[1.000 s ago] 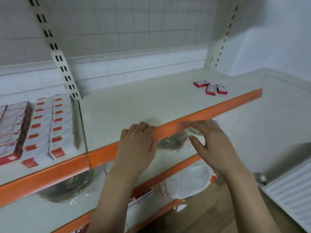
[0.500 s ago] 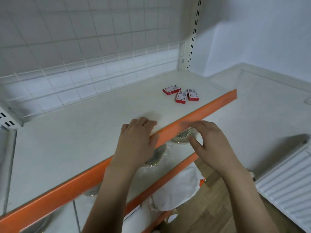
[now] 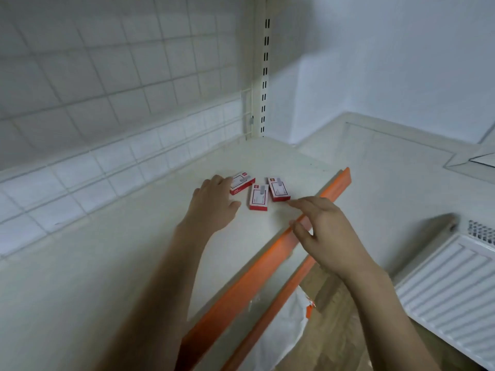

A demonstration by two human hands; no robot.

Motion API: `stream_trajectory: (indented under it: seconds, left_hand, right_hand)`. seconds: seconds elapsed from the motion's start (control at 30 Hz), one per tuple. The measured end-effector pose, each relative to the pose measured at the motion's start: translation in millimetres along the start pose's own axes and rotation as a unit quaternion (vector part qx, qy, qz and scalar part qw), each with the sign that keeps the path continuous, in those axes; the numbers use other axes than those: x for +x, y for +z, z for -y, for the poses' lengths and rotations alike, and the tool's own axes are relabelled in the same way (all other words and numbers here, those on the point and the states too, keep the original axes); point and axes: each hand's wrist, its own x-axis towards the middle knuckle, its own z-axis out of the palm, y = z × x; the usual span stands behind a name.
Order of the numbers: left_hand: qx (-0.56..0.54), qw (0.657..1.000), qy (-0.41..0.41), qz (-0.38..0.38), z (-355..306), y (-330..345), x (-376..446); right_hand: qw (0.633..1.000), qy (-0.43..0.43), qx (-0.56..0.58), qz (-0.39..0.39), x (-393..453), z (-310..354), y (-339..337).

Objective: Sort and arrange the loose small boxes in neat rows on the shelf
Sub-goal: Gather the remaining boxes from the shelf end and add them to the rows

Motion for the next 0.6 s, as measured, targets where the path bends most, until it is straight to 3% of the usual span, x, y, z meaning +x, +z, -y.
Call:
stream_trajectory:
  seconds: [0.4, 0.6]
  left_hand:
    - [0.084, 0.995, 0.004, 0.044, 11.1, 17.2, 64.0]
    - [0.041, 0.998, -0.010, 0.036, 17.9, 22.2, 58.5]
  right_hand:
    - [1.000, 0.021, -0.013, 0.019, 13.6, -25.9, 13.1]
    - [0.997, -0.031, -0.018, 0.070, 43.6, -16.6, 17.5]
